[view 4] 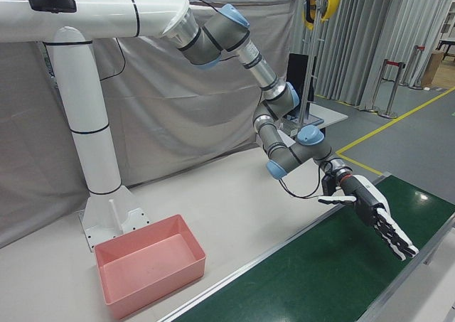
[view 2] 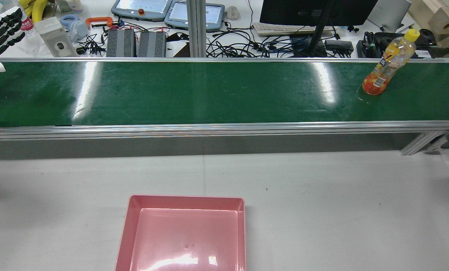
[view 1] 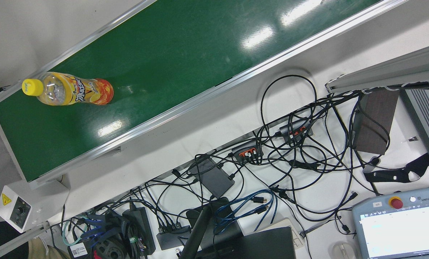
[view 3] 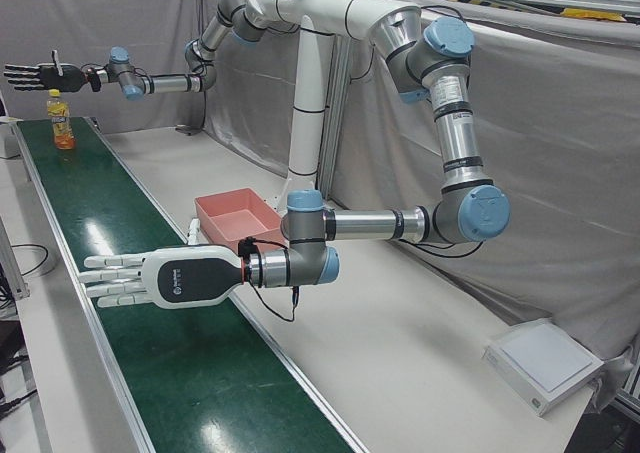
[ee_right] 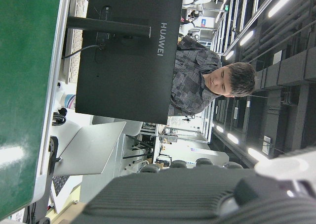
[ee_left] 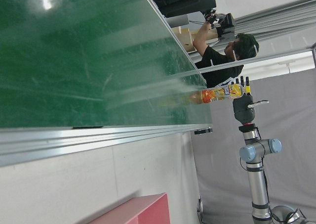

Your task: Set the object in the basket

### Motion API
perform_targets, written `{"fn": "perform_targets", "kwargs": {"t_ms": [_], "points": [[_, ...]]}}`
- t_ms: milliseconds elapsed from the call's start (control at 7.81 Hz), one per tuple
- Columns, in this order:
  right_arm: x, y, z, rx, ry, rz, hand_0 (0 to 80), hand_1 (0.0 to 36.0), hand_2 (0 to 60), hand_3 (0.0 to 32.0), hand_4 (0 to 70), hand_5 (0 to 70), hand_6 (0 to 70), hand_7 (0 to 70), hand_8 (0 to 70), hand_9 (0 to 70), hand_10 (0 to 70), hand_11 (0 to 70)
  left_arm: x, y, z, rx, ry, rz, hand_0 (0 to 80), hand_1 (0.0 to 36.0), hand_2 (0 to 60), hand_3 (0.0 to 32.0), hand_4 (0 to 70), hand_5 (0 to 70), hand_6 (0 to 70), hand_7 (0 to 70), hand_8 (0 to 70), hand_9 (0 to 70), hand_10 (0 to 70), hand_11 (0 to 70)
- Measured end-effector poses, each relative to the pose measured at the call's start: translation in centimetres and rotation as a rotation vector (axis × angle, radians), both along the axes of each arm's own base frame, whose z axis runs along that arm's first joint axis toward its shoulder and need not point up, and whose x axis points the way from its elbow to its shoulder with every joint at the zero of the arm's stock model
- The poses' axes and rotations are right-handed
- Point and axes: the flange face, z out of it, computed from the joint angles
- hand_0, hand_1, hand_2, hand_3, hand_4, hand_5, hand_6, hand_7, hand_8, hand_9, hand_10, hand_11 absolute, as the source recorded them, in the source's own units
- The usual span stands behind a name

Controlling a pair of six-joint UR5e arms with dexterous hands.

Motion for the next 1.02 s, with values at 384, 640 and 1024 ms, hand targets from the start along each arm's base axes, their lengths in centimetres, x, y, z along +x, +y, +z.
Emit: {"fn": "perform_targets", "kwargs": {"t_ms": [384, 640, 1024], "points": [[0.0, 0.0, 0.0, 0.0, 0.0, 0.0, 0.0, 0.0, 0.0, 0.0, 0.0, 0.0, 0.0, 0.0, 0.0, 0.0, 0.0, 0.0, 0.0, 0.0, -0.1, 0.002, 0.001, 0.0, 51.7, 2.8, 0.0, 0.0, 4.0, 5.0, 0.5, 0.0, 0.0, 0.0, 2.7, 5.2], [0.0, 0.0, 0.0, 0.0, 0.0, 0.0, 0.0, 0.0, 0.0, 0.0, 0.0, 0.0, 0.0, 0.0, 0.0, 0.0, 0.0, 0.0, -0.1, 0.0, -0.2, 0.003, 0.002, -0.001, 51.7, 2.9, 0.0, 0.0, 4.1, 5.0, 0.7, 0.0, 0.0, 0.0, 2.7, 5.2], [0.0, 0.0, 0.0, 0.0, 0.0, 0.0, 0.0, 0.0, 0.0, 0.0, 0.0, 0.0, 0.0, 0.0, 0.0, 0.0, 0.0, 0.0, -1.6, -0.2, -0.2, 0.004, 0.005, -0.025, 51.5, 3.1, 0.0, 0.0, 4.0, 5.2, 0.6, 0.0, 0.0, 0.0, 2.7, 5.3]]}}
